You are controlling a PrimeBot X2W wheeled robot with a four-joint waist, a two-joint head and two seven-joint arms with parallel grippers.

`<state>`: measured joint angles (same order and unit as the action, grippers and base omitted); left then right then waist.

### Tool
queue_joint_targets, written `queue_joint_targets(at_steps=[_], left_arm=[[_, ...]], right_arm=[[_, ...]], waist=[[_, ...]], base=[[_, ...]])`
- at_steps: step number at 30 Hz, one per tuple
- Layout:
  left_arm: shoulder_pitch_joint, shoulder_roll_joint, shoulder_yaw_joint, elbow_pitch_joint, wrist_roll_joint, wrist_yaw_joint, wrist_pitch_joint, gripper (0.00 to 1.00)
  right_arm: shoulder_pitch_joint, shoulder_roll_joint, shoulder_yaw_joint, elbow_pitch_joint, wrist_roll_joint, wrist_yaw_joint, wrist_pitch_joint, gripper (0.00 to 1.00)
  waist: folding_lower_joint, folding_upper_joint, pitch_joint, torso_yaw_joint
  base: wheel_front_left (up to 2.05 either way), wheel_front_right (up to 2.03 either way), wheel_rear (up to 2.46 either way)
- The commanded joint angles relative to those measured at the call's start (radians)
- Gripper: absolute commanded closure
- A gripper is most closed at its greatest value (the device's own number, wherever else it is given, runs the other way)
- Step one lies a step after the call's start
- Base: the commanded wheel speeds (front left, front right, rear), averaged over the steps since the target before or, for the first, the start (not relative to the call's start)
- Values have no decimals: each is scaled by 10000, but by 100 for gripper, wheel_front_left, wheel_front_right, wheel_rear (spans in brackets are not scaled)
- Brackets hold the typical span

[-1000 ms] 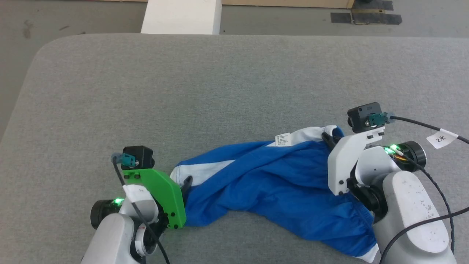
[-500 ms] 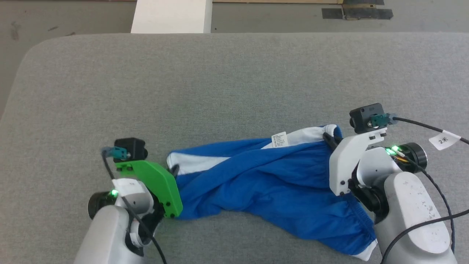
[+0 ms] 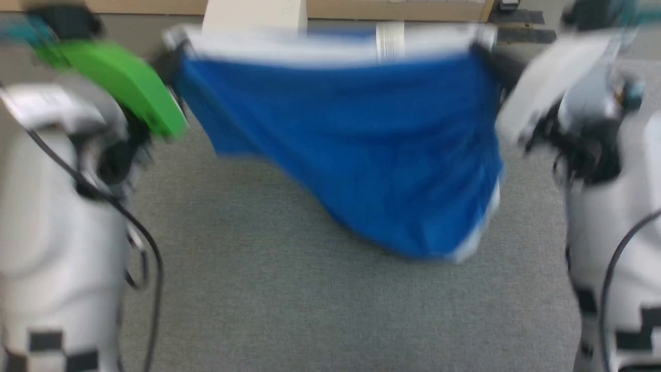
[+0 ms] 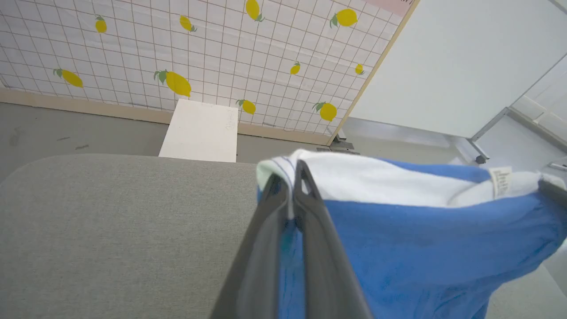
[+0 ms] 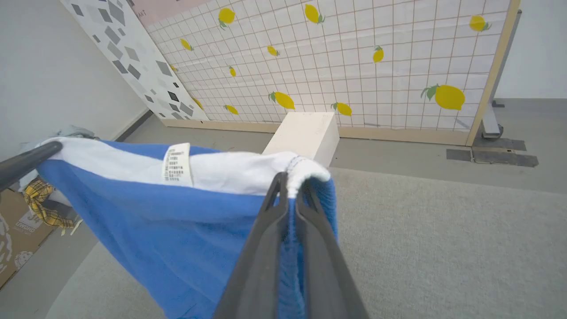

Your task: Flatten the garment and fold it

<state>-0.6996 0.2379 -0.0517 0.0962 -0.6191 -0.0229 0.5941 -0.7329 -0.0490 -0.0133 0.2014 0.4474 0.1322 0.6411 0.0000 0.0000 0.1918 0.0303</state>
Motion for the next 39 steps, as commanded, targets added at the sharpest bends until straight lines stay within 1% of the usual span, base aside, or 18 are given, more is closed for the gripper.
queue_joint_targets(at_steps=[1, 3, 5, 6, 9, 11, 14, 16, 19, 21, 24, 28, 29, 32, 34, 36, 38, 39], left_arm=[[-890, 198, 118, 452, -18, -134, -160, 100], [-1819, 375, 227, 966, 95, -179, -379, 100], [-2846, 467, 417, 1529, 117, -163, -697, 100], [-3397, 669, 357, 1825, 369, -224, -899, 100], [-4689, 775, 573, 2455, 518, -241, -1751, 100], [-5346, 736, 787, 2814, 483, -211, -2351, 100], [-5986, 841, 874, 3354, 606, -257, -2986, 100], [-6228, 927, 882, 3653, 681, -378, -3433, 100], [-6267, 918, 891, 4047, 555, -595, -3853, 100], [-6089, 923, 797, 4182, 460, -749, -3964, 100], [-5501, 867, 562, 4080, 323, -926, -4254, 100], [-4026, 780, 382, 3635, -66, -1031, -4712, 100], [-3518, 847, 326, 3436, -59, -1042, -4888, 100], [-1967, 731, 500, 2849, -486, -1054, -5179, 100], [-719, 637, 663, 2395, -691, -1051, -5415, 100], [726, 588, 673, 1912, -606, -965, -5594, 100], [2018, 234, 736, 1546, -872, -834, -5607, 100], [2552, 151, 718, 1360, -893, -776, -5592, 100]], right_arm=[[-870, -12, -140, 301, 177, -15, 72, 100], [-1856, -12, -267, 710, 288, -15, -42, 100], [-2992, -12, -336, 1217, 339, -15, -402, 100], [-3610, -12, -383, 1565, 383, -15, -685, 100], [-5154, -12, -404, 2626, 282, -15, -1682, 100], [-5963, -12, -382, 3319, 174, -15, -2334, 100], [-6839, -12, -295, 4268, 85, -15, -3212, 100], [-7220, -12, -220, 4832, 52, -15, -3742, 100], [-7476, -12, -177, 5474, 131, -15, -4462, 100], [-7366, -12, 56, 5700, 248, -15, -4707, 100], [-6770, -12, 471, 5682, 440, -15, -4893, 100], [-5119, -12, 747, 4808, 1004, -15, -5034, 100], [-4499, -13, 815, 4422, 1088, -15, -5037, 100], [-2613, -85, 968, 3150, 1394, -15, -4892, 100], [-1107, -261, 1148, 2236, 1400, -15, -4627, 100], [556, -412, 1082, 1273, 1355, -15, -4339, 100], [2048, -382, 853, 422, 1485, -15, -4009, 100], [2642, -368, 759, 54, 1500, -15, -3838, 100]], waist=[[0, 0, 347, -262], [0, 0, 579, -371], [0, 0, 902, -510], [0, 0, 1080, -566], [0, 0, 1505, -681], [0, 0, 1726, -734], [0, 0, 2056, -803], [0, 0, 2256, -803], [0, 0, 2455, -750], [0, 0, 2511, -706], [0, 0, 2447, -543], [0, 0, 2097, -351], [0, 0, 1937, -323], [0, 0, 1498, -266], [0, 0, 1101, -255], [0, 0, 685, -232], [0, 0, 329, -182], [0, 0, 200, -172]], base=[[0, 0, 0], [0, 0, 0], [0, 0, 0], [0, 0, 0], [0, 0, 0], [0, 0, 0], [0, 0, 0], [0, 0, 0], [0, 0, 0], [0, 0, 0], [0, 0, 0], [0, 0, 0], [0, 0, 0], [0, 0, 0], [0, 0, 0], [0, 0, 0], [0, 0, 0], [0, 0, 0]])
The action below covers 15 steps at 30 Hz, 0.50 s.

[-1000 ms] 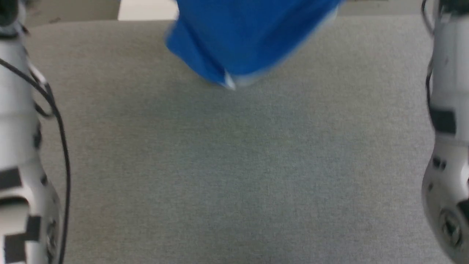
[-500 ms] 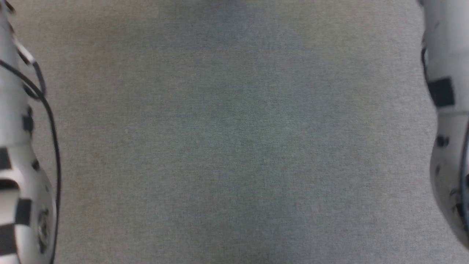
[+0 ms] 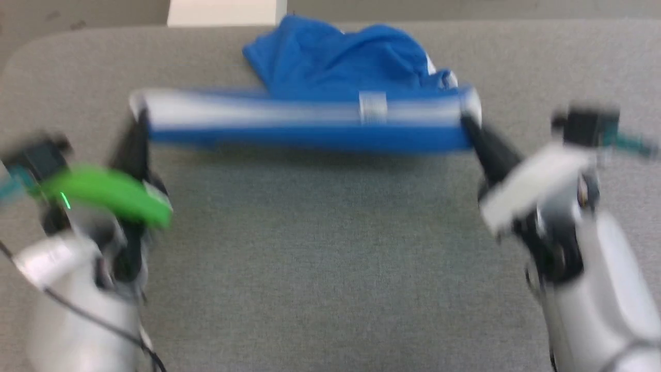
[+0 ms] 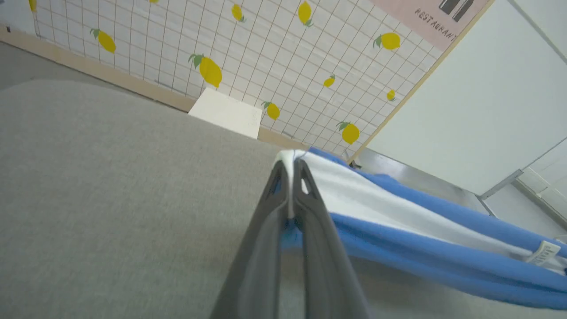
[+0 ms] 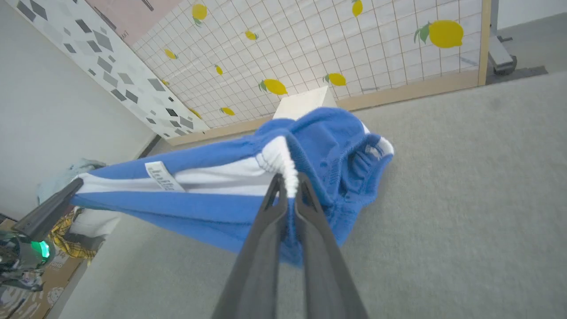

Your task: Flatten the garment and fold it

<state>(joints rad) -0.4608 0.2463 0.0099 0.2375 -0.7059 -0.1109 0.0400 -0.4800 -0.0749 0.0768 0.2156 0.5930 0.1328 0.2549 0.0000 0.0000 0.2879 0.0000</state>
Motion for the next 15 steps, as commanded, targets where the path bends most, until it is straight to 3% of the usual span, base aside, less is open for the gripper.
queue_joint_targets(at_steps=[1, 8, 15], left_arm=[[823, -136, 140, -247, -175, 201, -44, 100], [4022, -618, 117, -1215, -466, 986, 612, 100], [6225, -513, 26, -2444, -437, 2083, 1958, 100]], right_arm=[[851, -124, -184, -518, -10, -21, 280, 100], [4469, -235, -389, -2591, -231, -21, 2271, 100], [6857, -163, -716, -4049, -221, -21, 4735, 100]], waist=[[0, 0, -961, 162], [0, 0, -1922, 253], [0, 0, -2355, 255]], base=[[0, 0, 0], [0, 0, 0], [0, 0, 0]])
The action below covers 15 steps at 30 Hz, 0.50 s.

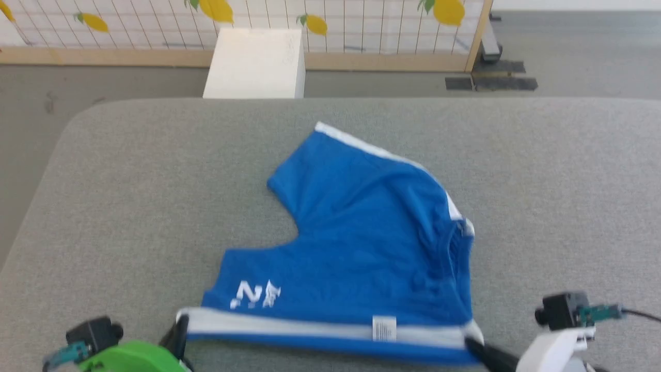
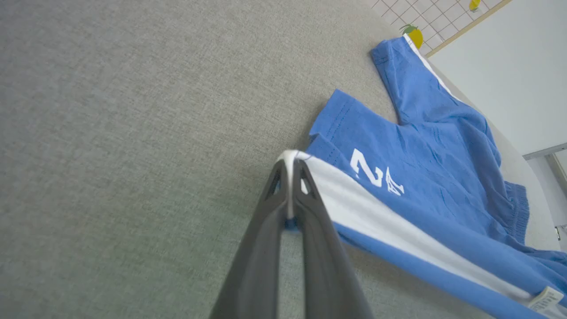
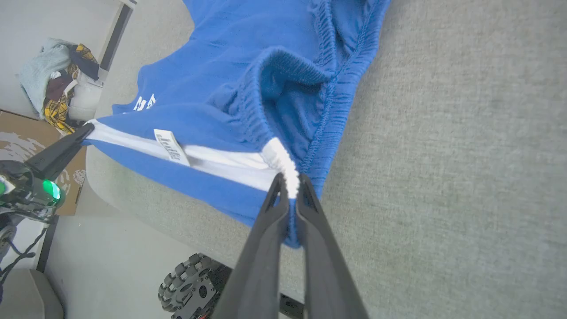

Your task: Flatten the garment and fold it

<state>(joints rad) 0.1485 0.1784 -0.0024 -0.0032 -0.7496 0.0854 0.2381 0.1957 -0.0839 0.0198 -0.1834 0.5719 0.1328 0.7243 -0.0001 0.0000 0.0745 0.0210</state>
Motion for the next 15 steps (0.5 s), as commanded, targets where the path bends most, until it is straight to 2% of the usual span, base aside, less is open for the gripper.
queue_joint_targets(at_steps=[1, 4, 8, 12, 15], left_arm=[[344, 205, 146, -207, 27, 257, 134, 100], [940, 241, 205, -837, -48, 658, 604, 100], [1081, 216, 436, -1754, -194, 900, 682, 100], [322, 426, 362, -2103, -108, 811, 768, 100], [-770, 590, 224, -1814, -34, 612, 778, 100]], right_arm=[[313, -40, -204, -208, -16, -21, 346, 100], [836, 89, -386, -689, 68, -21, 1317, 100], [886, 233, -684, -1346, 126, -21, 1610, 100], [439, 304, -992, -1569, -163, -21, 1125, 100], [30, 325, -1081, -1529, -408, -21, 823, 100]], waist=[[1, 0, -246, 45], [1, 0, -298, 24], [1, 0, -290, -44], [1, 0, -165, -123], [1, 0, 123, -191]], base=[[0, 0, 0], [0, 0, 0], [0, 0, 0], [0, 0, 0], [0, 0, 0]])
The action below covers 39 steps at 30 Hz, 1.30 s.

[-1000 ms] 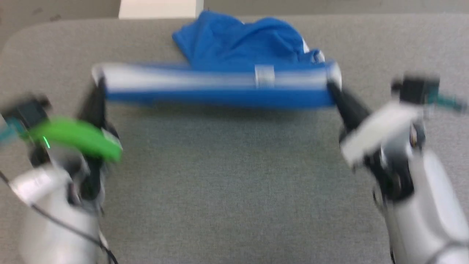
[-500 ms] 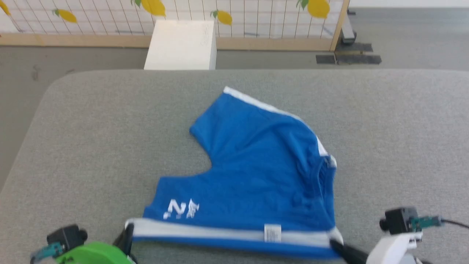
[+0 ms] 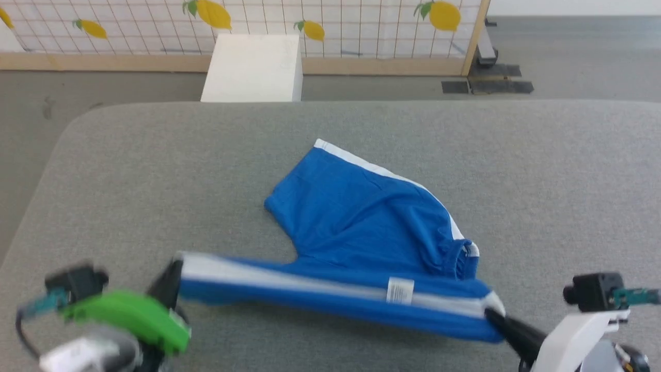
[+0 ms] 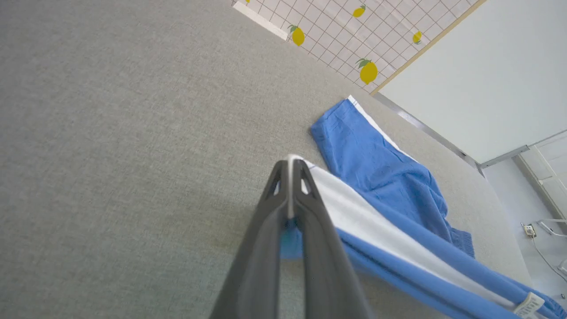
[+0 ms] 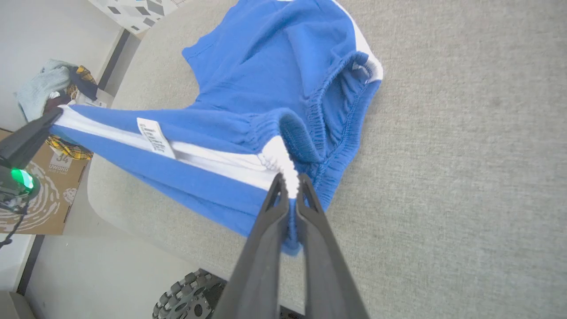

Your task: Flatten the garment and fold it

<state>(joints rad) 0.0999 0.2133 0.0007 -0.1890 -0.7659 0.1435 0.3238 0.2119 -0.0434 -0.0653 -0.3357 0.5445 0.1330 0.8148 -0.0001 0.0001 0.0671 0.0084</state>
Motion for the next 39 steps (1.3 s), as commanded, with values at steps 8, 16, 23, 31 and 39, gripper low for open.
queue_joint_targets(at_steps=[8, 16, 23, 31, 39], left_arm=[[-4150, 457, -492, 2460, 221, -1107, -243, 100], [-7103, 570, -1160, 4919, 550, -1899, -178, 100], [-8850, 569, -1571, 6274, 868, -2216, -329, 100], [-9779, 585, -1911, 7517, 1062, -2399, -465, 100], [-10086, 605, -2020, 8352, 1040, -2468, -574, 0]], right_arm=[[-1466, -71, -109, 779, -334, -23, -1397, 100], [-2556, -69, 148, 1716, -264, -23, -2421, 100], [-3120, -69, 577, 2263, -81, -23, -3064, 100], [-3543, -69, 1061, 2723, 119, -23, -3635, 100], [-3634, -68, 1452, 2962, 419, -23, -3935, 9]], waist=[[1, -1, 1477, -619], [1, -1, 2689, -1345], [1, -1, 3519, -1834], [1, -1, 4020, -2233], [1, -1, 4096, -2409]], base=[[0, 0, 0], [0, 0, 0], [0, 0, 0], [0, 0, 0], [0, 0, 0]])
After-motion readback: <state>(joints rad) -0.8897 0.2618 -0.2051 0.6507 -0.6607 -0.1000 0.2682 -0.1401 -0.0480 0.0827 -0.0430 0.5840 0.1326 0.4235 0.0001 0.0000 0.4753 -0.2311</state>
